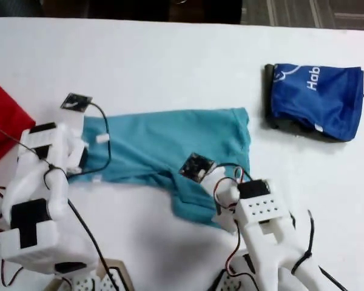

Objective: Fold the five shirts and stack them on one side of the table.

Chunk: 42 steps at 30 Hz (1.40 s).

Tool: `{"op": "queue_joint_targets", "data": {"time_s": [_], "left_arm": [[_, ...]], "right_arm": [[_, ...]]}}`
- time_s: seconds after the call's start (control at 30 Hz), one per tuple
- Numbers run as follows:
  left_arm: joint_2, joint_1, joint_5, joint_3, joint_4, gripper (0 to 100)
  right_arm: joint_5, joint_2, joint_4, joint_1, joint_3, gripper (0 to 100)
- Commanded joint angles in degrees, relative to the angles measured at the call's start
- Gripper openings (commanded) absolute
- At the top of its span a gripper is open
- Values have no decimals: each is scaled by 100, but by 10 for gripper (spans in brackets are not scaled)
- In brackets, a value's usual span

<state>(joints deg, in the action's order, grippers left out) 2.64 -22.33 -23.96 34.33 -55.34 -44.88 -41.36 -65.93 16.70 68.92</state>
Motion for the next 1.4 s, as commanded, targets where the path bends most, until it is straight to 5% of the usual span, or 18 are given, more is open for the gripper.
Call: {"op": "queue_joint_targets", "data": {"time_s": [0.0, 0.17, 0.83, 1.03, 1.37], "left_arm": [[-264, -44, -26, -4, -79, 24], [-273, -44, -26, -4, -202, 24], [-273, -44, -9, -4, -229, 24], [-273, -44, -9, -4, -229, 24], [-273, -44, -9, -13, -193, 24]], "right_arm": [[-97, -145, 462, -207, 141, 142], [-97, -145, 699, -558, 193, 212], [-1081, -145, 892, -1411, 211, 180], [-1187, -145, 901, -1376, 211, 10], [-1143, -567, -31, -1376, -633, 19]]}}
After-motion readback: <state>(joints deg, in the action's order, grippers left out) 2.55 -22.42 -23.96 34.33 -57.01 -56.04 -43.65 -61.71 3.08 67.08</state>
